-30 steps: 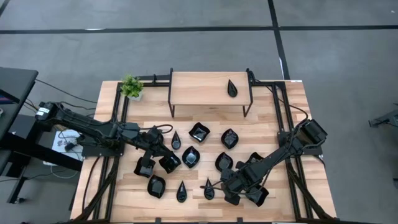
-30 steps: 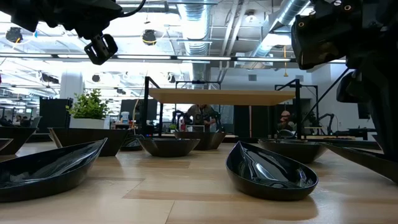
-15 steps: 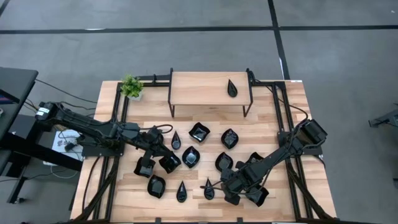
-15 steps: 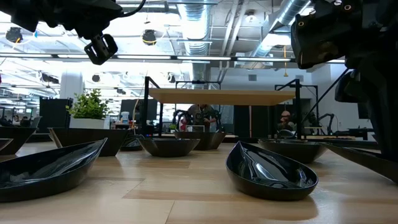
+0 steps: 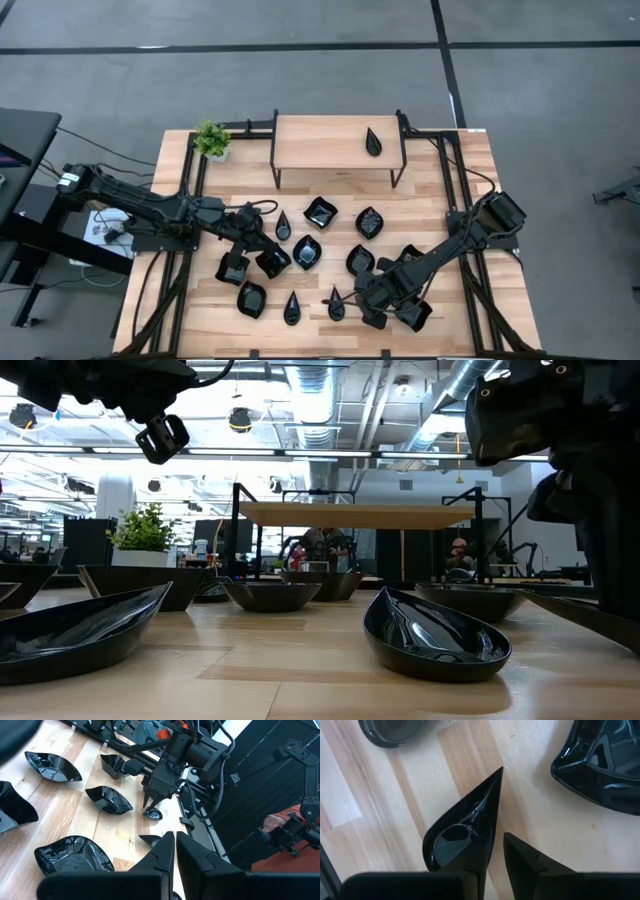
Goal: Pick & Place Mini shaped plates
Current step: Stack the black drop shaped plate on top of the black drop shaped plate on the shelf
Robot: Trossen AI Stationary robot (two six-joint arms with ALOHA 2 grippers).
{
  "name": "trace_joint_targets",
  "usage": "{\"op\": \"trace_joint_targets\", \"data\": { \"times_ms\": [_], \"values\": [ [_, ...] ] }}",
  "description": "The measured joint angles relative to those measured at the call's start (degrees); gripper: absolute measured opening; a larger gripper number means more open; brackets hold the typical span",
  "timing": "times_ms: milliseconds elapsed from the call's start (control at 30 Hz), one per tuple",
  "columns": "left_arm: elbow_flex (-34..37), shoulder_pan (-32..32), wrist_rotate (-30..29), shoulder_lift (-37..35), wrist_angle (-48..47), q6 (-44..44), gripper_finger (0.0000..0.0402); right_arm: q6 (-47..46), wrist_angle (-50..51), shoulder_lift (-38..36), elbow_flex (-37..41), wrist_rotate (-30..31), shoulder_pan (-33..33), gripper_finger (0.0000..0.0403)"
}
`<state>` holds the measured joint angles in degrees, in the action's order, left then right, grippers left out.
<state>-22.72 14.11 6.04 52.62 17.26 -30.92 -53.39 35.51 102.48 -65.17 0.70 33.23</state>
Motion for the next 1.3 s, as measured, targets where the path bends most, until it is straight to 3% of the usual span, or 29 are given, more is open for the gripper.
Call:
{"op": "trace_joint_targets", "data": {
  "times_ms": [433, 867, 1300],
  "values": [
    [0.0, 0.0, 0.0, 0.0, 0.0, 0.0, 0.0019, 0.4, -0.4, 0.0, 0.0, -0.6, 0.0, 0.006],
    [0.0, 0.0, 0.0, 0.0, 0.4, 0.0, 0.0019, 0.6, 0.7, 0.0, 0.0, -2.4, 0.3, 0.0115],
    [0.0, 0.0, 0.0, 0.0, 0.8, 0.0, 0.0019, 4.0, 0.9, -0.1, 0.0, -1.1, 1.4, 0.0125]
  ]
}}
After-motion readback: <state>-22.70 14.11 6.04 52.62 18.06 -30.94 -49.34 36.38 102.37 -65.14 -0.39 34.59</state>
